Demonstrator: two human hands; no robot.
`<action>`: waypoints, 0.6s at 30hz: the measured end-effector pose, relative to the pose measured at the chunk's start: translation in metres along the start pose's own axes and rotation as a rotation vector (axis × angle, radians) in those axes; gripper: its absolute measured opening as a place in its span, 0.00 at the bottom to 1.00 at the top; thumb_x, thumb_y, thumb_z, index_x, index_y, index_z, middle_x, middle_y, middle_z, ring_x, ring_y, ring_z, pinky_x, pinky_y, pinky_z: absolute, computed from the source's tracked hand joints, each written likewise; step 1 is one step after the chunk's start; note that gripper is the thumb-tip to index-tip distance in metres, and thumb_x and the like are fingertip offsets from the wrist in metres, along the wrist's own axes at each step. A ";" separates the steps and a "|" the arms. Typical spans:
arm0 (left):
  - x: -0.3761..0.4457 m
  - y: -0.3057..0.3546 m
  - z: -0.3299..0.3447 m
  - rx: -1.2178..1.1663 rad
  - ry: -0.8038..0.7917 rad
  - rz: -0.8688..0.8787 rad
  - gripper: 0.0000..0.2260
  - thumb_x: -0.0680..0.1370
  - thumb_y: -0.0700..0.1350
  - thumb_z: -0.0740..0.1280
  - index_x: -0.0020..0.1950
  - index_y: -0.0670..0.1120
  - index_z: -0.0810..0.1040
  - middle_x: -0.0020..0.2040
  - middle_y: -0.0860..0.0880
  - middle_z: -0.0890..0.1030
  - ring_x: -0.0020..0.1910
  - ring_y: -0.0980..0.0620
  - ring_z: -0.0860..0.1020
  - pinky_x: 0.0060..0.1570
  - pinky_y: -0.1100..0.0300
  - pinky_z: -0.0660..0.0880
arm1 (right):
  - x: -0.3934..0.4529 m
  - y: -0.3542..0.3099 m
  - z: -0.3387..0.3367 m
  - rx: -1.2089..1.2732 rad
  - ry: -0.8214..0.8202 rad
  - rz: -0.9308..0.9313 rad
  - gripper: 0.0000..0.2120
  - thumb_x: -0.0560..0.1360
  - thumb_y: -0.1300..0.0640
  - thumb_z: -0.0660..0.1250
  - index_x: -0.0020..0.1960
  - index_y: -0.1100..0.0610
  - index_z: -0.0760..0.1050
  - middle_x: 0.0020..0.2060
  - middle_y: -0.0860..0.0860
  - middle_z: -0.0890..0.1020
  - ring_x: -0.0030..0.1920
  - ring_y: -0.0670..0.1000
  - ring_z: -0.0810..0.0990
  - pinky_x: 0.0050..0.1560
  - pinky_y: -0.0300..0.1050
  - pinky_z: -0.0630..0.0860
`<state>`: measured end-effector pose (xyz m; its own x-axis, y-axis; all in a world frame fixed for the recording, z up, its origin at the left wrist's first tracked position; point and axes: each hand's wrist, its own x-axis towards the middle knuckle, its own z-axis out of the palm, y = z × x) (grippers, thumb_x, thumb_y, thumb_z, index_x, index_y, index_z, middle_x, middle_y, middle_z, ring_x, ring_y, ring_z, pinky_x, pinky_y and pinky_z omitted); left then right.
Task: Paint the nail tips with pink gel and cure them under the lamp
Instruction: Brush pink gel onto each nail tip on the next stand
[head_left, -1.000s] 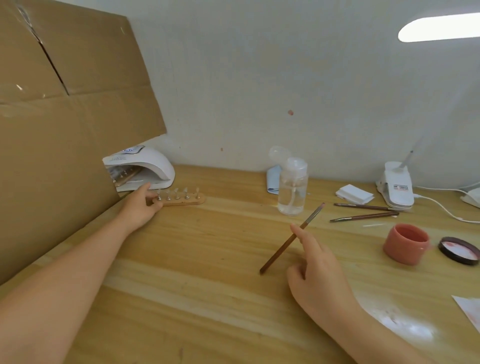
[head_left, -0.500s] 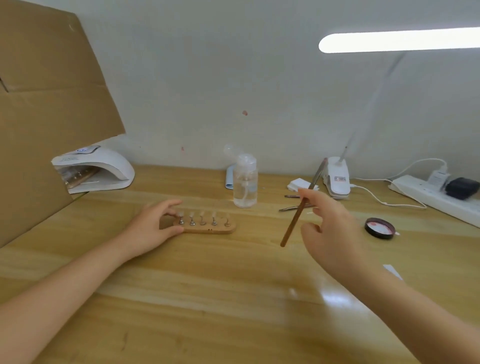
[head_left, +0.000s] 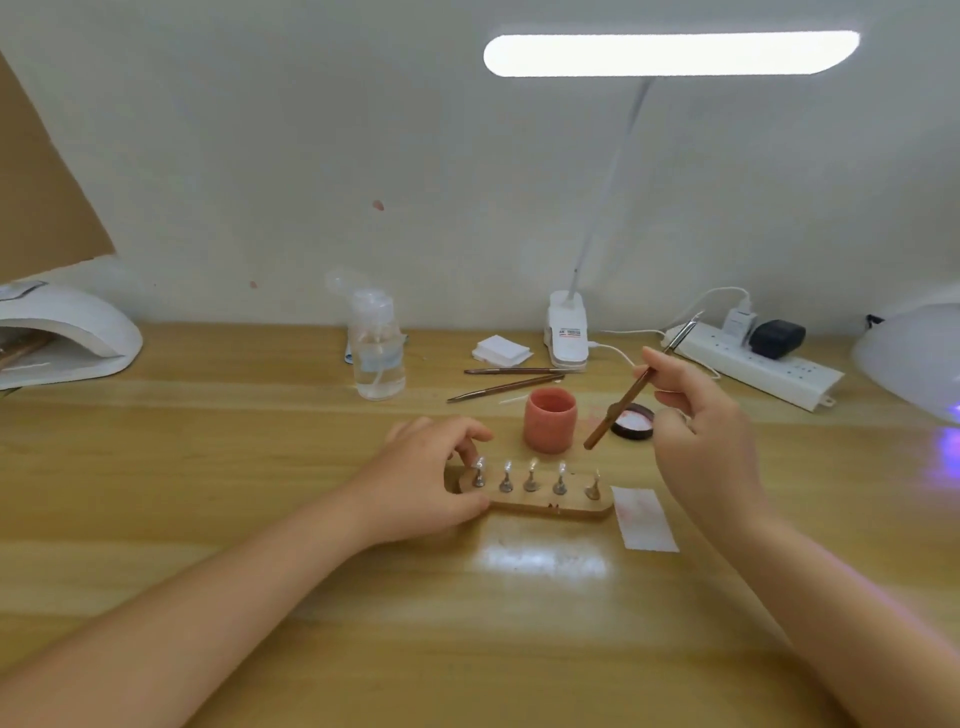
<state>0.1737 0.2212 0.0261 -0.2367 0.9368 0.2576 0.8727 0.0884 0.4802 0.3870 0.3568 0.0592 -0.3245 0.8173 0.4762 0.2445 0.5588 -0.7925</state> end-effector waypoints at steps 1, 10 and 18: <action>0.001 0.002 0.002 -0.010 -0.006 -0.020 0.25 0.71 0.53 0.72 0.65 0.61 0.68 0.49 0.66 0.74 0.55 0.68 0.66 0.62 0.61 0.59 | 0.000 0.001 -0.001 0.021 0.008 -0.004 0.29 0.73 0.72 0.55 0.62 0.42 0.72 0.56 0.49 0.79 0.52 0.40 0.77 0.54 0.32 0.70; -0.020 0.012 -0.004 -0.105 0.336 0.067 0.16 0.73 0.54 0.69 0.59 0.59 0.74 0.47 0.62 0.78 0.53 0.62 0.73 0.62 0.61 0.63 | -0.015 -0.006 0.011 0.236 -0.155 -0.047 0.31 0.74 0.74 0.54 0.61 0.41 0.74 0.51 0.43 0.82 0.47 0.53 0.77 0.45 0.44 0.77; -0.028 0.039 0.002 -0.381 0.436 0.300 0.12 0.72 0.44 0.73 0.52 0.55 0.77 0.40 0.55 0.81 0.40 0.56 0.79 0.45 0.64 0.76 | -0.045 -0.018 0.028 0.289 -0.423 -0.030 0.33 0.72 0.73 0.55 0.64 0.42 0.75 0.52 0.49 0.81 0.47 0.42 0.77 0.42 0.36 0.73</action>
<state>0.2149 0.1988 0.0362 -0.2283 0.6716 0.7049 0.7341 -0.3568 0.5777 0.3718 0.3059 0.0414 -0.6835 0.6395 0.3521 -0.0142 0.4705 -0.8823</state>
